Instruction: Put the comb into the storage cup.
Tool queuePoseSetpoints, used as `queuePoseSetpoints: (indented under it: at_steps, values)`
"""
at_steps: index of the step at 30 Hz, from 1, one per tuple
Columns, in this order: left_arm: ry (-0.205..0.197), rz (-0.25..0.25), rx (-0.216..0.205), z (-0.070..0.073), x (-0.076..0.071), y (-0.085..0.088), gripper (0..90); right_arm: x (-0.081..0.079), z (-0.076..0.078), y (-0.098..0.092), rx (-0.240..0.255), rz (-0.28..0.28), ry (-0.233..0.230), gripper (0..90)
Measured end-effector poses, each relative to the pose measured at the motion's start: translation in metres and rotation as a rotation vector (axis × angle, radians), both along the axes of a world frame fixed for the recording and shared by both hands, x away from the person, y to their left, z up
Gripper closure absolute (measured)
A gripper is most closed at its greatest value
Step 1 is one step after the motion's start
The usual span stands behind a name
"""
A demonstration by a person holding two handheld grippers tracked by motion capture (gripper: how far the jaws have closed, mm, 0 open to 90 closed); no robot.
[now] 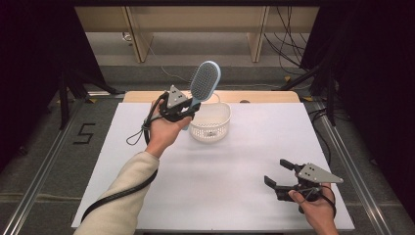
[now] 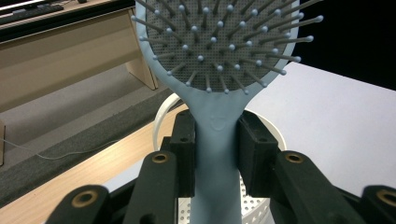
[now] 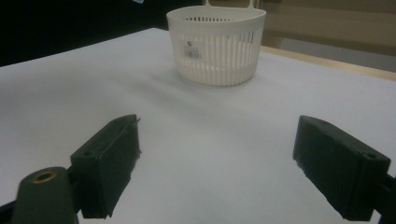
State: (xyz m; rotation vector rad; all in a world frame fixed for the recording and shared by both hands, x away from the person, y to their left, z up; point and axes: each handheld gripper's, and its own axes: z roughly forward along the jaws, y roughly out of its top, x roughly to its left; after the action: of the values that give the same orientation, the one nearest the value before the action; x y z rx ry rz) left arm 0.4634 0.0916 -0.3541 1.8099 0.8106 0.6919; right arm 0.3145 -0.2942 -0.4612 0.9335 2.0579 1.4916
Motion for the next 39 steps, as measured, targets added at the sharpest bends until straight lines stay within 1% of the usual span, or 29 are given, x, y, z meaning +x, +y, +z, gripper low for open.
queuePoseSetpoints:
  at_steps: [6,15,23,39]
  values:
    - [-0.006,-0.001,0.002,0.0012,0.0010,-0.0005,69.8,0.0000,-0.0001,0.0000,-0.001,0.001,0.001,15.4]
    - [-0.001,-0.004,0.002,0.0010,0.0029,-0.0021,69.8,-0.0002,0.0002,-0.0002,0.001,0.000,0.001,15.4]
    - [-0.003,-0.003,0.007,0.0041,0.0049,-0.0025,69.8,-0.0001,0.0003,-0.0003,0.001,0.000,0.001,15.4]
    - [-0.008,-0.006,0.000,0.0082,0.0083,-0.0062,69.8,-0.0001,0.0003,-0.0003,0.001,0.000,0.000,15.4]
